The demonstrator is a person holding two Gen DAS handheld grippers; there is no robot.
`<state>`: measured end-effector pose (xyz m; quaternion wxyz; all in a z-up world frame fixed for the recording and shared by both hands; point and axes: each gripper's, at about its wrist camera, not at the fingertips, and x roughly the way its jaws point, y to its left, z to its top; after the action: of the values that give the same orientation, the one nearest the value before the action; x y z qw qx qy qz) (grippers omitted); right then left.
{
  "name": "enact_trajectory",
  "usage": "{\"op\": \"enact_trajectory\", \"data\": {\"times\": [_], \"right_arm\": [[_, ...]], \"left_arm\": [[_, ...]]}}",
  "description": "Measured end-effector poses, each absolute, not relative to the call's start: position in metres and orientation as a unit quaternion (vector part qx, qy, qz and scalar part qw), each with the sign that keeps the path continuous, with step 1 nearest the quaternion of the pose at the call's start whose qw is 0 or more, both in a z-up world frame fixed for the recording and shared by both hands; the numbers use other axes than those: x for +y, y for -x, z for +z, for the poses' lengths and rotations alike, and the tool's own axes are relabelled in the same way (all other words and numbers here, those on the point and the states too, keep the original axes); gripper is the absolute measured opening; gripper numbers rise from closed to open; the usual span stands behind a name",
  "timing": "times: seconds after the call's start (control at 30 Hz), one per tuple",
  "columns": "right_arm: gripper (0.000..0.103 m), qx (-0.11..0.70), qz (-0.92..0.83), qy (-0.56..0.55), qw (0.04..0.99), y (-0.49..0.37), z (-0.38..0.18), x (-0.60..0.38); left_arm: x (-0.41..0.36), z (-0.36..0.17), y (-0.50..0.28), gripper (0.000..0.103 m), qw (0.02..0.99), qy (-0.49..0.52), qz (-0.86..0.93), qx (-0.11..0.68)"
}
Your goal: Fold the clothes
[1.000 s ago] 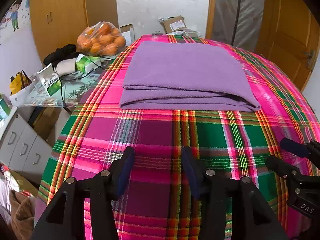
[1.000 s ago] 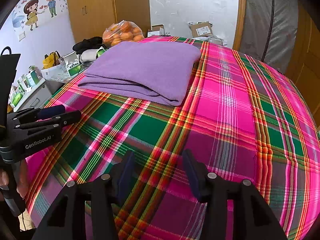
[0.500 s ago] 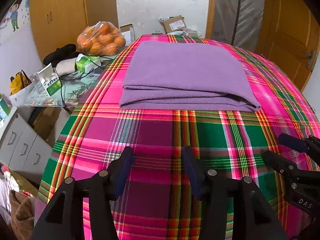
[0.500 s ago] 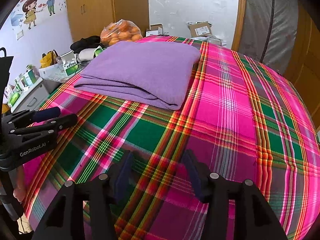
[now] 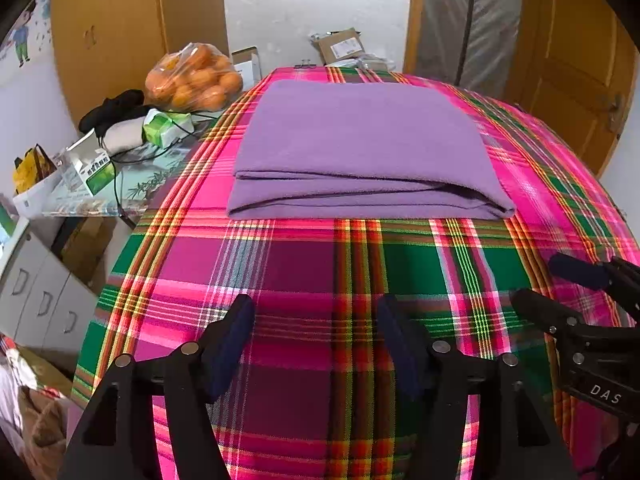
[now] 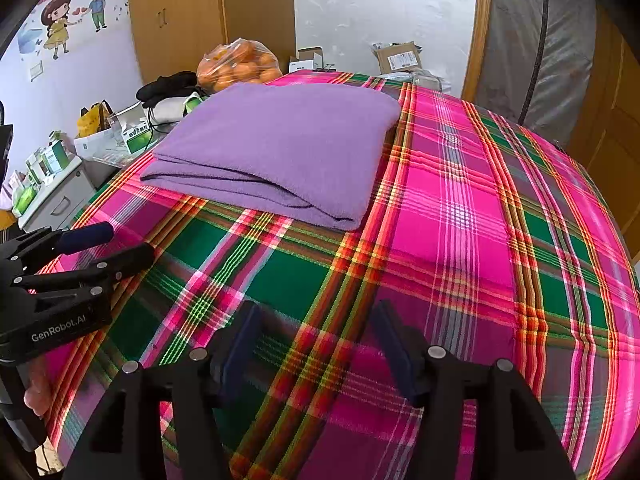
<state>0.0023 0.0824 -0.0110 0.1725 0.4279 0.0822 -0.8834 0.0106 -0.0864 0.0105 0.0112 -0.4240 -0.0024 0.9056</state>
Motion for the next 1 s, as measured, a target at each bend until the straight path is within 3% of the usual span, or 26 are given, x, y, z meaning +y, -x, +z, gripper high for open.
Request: {"op": "enact_trajectory", "data": {"times": [0.5,1.0], "right_arm": [[0.061,0.083,-0.883,-0.428,0.172,-0.0033,-0.0109,0.0814],[0.065,0.080,-0.884,-0.429,0.169,0.0011,-0.0110,0.0797]], "left_arm": [[-0.0867,0.0101,-0.0107,0.068,0.011,0.424,0.906,-0.003],[-0.0873,0.0089,-0.0040,0.075,0.011,0.427,0.904,-0.005]]}}
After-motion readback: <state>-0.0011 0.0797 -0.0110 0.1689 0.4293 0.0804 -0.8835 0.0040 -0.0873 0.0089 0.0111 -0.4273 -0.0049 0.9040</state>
